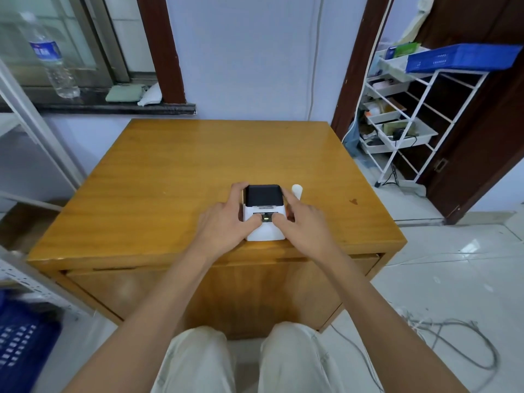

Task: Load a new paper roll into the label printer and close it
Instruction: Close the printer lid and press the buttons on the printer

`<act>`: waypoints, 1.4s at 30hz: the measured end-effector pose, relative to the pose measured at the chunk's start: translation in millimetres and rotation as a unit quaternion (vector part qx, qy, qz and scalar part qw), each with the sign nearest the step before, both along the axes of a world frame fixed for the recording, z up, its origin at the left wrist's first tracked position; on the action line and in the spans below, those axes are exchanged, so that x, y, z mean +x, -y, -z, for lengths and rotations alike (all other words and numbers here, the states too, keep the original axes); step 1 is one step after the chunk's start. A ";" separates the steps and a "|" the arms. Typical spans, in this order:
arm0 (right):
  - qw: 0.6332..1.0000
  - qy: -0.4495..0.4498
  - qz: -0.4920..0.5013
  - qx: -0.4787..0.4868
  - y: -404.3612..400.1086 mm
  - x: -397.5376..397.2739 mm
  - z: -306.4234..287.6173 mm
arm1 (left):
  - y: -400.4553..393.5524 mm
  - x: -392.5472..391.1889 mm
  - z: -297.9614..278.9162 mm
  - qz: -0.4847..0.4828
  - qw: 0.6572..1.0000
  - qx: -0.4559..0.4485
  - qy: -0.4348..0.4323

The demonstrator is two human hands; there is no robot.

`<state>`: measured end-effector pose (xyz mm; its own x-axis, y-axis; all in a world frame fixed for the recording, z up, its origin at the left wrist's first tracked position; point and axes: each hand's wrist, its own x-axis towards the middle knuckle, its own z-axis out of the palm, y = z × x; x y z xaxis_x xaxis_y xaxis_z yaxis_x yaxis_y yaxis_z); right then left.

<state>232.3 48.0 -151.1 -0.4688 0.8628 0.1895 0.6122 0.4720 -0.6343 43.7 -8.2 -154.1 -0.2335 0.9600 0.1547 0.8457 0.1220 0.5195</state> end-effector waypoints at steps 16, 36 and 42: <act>0.981 -0.126 -0.030 -0.143 -15.9 8.4 5.4 | 1.6 -0.2 1.2 -0.005 0.999 0.023 0.022; 0.963 -0.153 -0.023 -0.221 -6.8 6.5 -7.3 | 1.7 -1.2 3.4 -0.001 0.999 0.032 0.018; 0.963 -0.150 -0.030 -0.221 -10.3 6.5 -3.3 | 0.8 -1.5 2.6 -0.001 0.999 0.032 0.017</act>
